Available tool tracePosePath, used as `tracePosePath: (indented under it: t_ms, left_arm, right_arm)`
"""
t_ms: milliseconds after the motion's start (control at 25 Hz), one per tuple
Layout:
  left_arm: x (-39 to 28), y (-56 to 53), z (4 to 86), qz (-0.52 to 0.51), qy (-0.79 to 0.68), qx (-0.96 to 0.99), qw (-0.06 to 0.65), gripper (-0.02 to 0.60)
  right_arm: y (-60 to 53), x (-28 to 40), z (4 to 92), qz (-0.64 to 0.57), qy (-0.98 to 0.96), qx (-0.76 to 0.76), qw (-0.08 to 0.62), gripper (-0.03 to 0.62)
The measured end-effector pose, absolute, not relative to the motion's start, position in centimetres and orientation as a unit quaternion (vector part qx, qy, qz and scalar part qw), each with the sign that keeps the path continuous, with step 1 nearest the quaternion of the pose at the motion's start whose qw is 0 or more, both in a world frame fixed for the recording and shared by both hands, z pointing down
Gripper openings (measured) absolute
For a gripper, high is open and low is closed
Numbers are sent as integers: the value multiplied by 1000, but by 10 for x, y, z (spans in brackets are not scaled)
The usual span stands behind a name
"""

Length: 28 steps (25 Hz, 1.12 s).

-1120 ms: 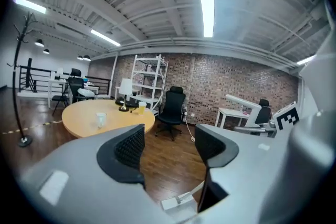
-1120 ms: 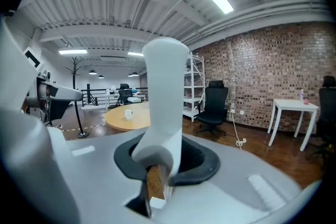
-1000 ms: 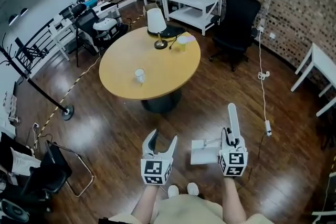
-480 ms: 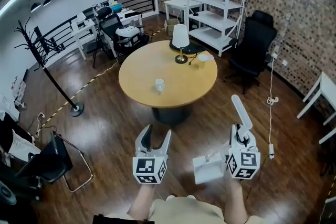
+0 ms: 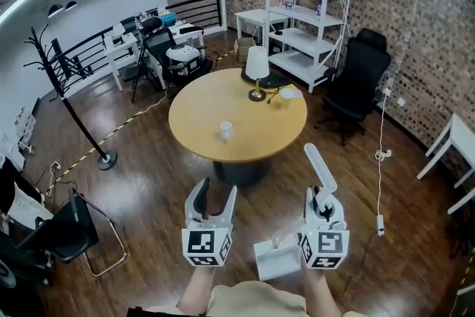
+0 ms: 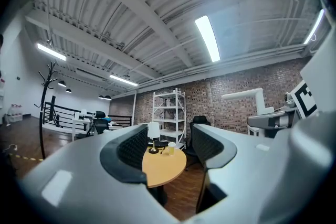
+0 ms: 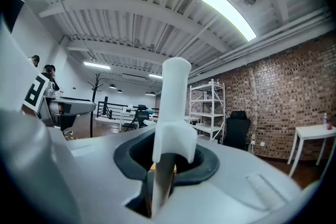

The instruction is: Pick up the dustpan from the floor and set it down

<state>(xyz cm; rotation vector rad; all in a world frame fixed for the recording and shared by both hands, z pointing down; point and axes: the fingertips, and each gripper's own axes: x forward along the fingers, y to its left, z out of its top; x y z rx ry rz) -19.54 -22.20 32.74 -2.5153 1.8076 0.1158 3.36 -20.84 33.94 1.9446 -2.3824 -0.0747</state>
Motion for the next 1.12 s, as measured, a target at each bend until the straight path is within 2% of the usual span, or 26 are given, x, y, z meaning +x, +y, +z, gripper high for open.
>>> tracePosePath:
  t_ms: [360, 680, 1120]
  left_arm:
    - [-177, -219, 341, 30, 572, -819, 7, 249]
    - [-188, -218, 334, 40, 575, -817, 14, 249]
    - [-175, -215, 321, 46, 559, -828, 16, 249]
  right_arm:
    - [-212, 33, 342, -10, -769, 637, 46, 58]
    - [-222, 30, 335, -26, -768, 638, 47, 58]
    - [-223, 42, 321, -26, -766, 641, 28, 57]
